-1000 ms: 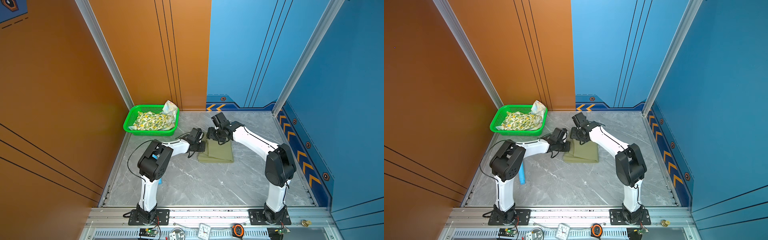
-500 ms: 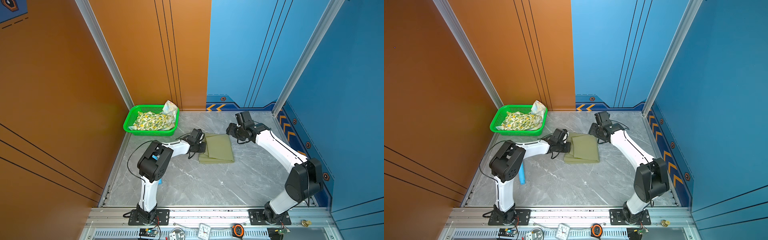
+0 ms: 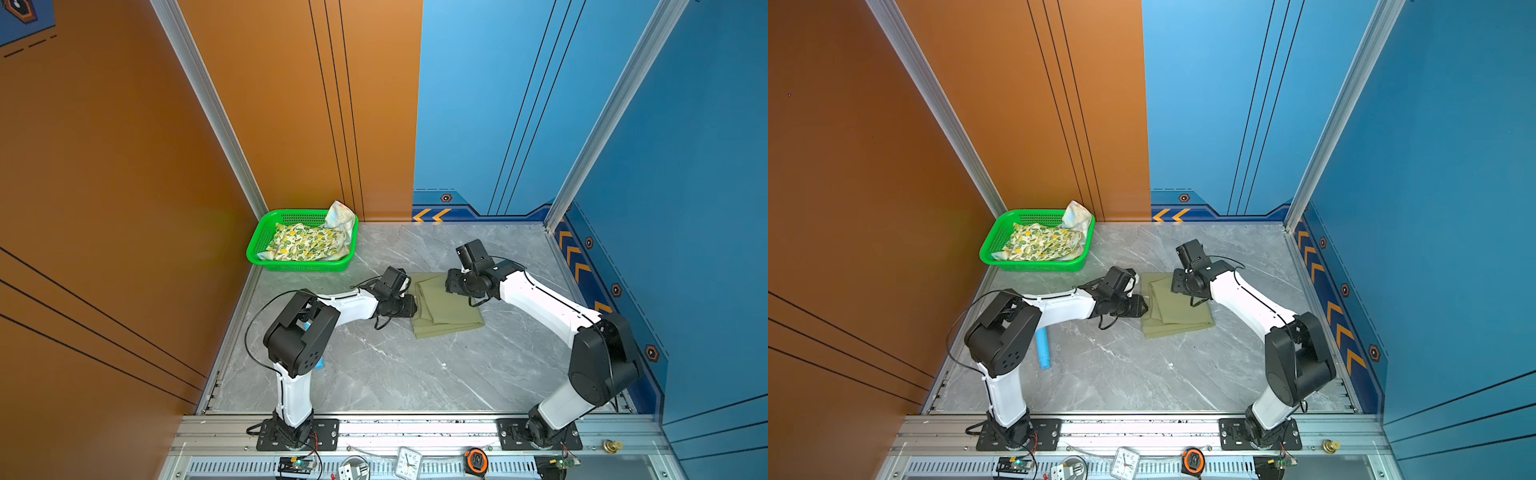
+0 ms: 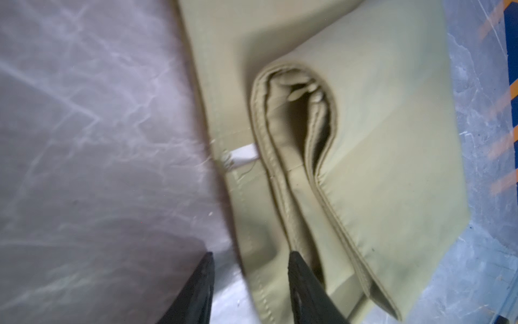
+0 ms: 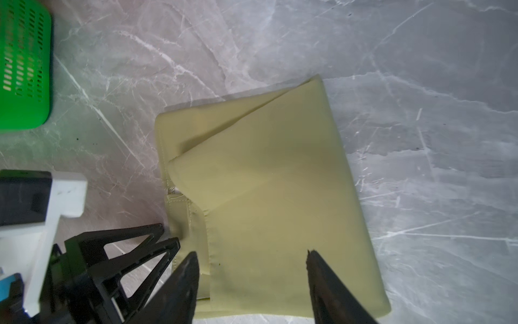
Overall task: Fold and stack skirts
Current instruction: Rotate the skirt at the center of the table, then smooth out the skirt at the center of the table.
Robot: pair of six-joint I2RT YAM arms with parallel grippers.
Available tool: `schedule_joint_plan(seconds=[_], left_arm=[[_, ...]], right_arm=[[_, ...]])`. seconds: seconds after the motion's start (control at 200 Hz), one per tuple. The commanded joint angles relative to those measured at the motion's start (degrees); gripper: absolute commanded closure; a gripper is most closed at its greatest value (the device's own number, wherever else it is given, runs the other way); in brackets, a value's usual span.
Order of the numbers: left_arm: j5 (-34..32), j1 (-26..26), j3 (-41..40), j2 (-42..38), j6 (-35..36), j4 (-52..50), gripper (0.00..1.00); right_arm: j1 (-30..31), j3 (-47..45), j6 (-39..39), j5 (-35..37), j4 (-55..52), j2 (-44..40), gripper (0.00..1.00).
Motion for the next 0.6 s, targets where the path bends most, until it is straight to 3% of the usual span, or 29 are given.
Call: schedule_joint_plan(seconds=[0.0, 0.305, 0.596], left_arm=[[2.7, 2.3, -2.5, -2.8, -3.7, -0.6, 0.56], [2.1, 2.8, -3.3, -0.7, -7.4, 1.3, 0.64], [1.6, 1.7, -0.7, 2.0, -8.5, 3.1, 0.67]], right_arm=[[2.7, 0.8, -3.0, 1.6, 0.9, 3.6, 0.4], [8.6, 5.4, -5.7, 3.7, 0.3, 12.2, 0.42], [11.2, 8.8, -7.2, 9.9, -3.0, 16.9, 0.48]])
